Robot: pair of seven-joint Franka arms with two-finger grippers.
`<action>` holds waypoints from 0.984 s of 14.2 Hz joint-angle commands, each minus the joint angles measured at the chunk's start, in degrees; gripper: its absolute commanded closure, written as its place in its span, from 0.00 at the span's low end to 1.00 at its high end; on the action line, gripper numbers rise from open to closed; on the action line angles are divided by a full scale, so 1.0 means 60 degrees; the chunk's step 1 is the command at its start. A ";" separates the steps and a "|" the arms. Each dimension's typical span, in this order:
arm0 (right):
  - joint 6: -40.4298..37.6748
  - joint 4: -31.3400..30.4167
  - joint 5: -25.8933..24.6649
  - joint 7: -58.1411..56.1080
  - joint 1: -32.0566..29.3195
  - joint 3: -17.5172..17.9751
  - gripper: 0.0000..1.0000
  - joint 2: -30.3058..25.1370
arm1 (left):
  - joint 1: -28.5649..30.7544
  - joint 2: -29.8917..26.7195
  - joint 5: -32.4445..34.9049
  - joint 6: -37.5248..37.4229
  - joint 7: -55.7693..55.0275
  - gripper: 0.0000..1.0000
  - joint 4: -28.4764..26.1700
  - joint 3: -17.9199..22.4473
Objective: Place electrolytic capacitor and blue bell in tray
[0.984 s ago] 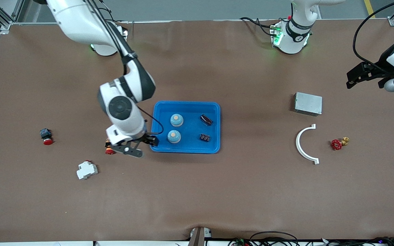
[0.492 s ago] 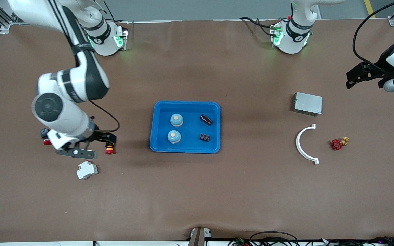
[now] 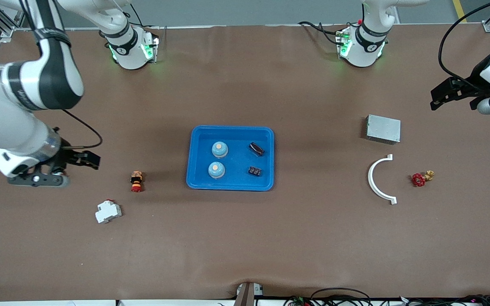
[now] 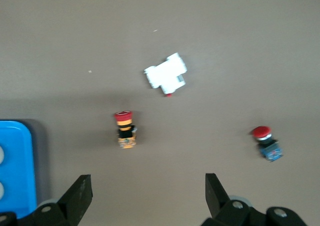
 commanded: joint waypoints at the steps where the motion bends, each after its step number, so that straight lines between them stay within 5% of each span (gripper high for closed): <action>1: 0.0023 -0.0306 0.0015 -0.1067 -0.1023 0.0234 0.00 -0.0340 | 0.0066 0.0022 -0.0186 -0.0116 0.0154 0.00 0.0126 -0.0052; 7: -0.0648 -0.0175 0.0162 -0.1319 -0.1788 0.0234 0.00 -0.0939 | 0.0080 0.0022 -0.0186 -0.0116 0.0168 0.00 0.0111 -0.0052; 14: -0.3740 0.1862 0.0496 -0.1202 -0.1788 0.0219 0.00 -0.1305 | 0.0051 0.0022 -0.0186 -0.0131 0.0169 0.00 0.0082 -0.0052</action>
